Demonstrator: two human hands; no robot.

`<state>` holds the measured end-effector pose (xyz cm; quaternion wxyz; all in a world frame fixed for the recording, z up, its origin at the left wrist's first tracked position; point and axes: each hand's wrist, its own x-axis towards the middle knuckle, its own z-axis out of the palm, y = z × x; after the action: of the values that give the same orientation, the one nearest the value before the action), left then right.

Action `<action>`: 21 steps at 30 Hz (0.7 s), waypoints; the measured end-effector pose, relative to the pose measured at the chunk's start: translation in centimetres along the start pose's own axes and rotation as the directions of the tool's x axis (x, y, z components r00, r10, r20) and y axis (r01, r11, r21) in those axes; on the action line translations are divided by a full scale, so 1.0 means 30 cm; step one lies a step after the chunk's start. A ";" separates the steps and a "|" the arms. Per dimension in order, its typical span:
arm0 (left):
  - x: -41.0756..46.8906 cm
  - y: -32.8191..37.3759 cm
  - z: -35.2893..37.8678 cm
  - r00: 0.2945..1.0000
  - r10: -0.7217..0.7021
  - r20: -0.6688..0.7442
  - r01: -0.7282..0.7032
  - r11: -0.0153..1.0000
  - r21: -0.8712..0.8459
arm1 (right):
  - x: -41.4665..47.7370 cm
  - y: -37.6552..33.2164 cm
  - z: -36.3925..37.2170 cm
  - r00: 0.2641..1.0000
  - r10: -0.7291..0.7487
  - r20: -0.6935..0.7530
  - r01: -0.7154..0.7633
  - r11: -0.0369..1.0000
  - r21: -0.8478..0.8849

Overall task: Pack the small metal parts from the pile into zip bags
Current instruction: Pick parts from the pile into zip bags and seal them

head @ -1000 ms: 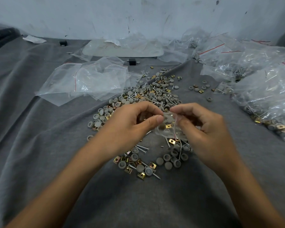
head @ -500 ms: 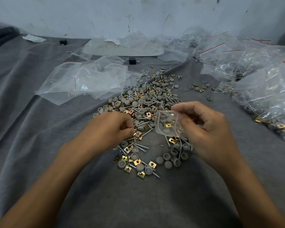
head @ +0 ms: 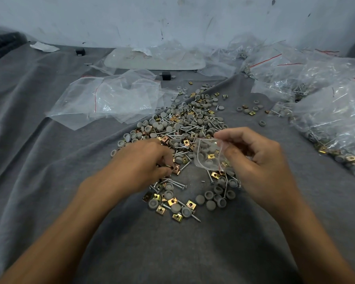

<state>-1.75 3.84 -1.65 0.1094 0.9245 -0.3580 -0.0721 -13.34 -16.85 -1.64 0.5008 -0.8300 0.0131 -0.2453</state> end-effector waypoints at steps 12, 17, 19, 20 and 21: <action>-0.008 0.084 -0.031 0.957 0.071 -0.281 -0.261 0.634 -0.728 | 0.000 0.004 0.015 1.000 -0.003 0.012 0.004 1.000 -0.029; 0.005 0.108 0.002 0.960 0.063 -0.271 -0.243 0.668 -0.704 | 0.000 0.006 0.010 1.000 -0.009 -0.006 0.009 1.000 -0.013; 0.005 0.109 0.007 0.962 0.059 -0.267 -0.235 0.675 -0.700 | 0.001 0.004 0.009 1.000 -0.014 -0.010 0.013 1.000 -0.010; 0.004 0.109 0.008 0.962 0.058 -0.267 -0.234 0.680 -0.695 | 0.002 0.004 0.009 1.000 -0.014 -0.010 0.014 1.000 -0.010; 0.002 0.109 0.007 0.962 0.058 -0.267 -0.233 0.683 -0.692 | 0.003 0.005 0.008 1.000 -0.014 -0.010 0.013 1.000 -0.009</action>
<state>-3.86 1.41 -1.03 0.5059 0.7786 -0.3596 -0.0925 -13.14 -16.75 -1.81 0.4952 -0.8312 0.0111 -0.2526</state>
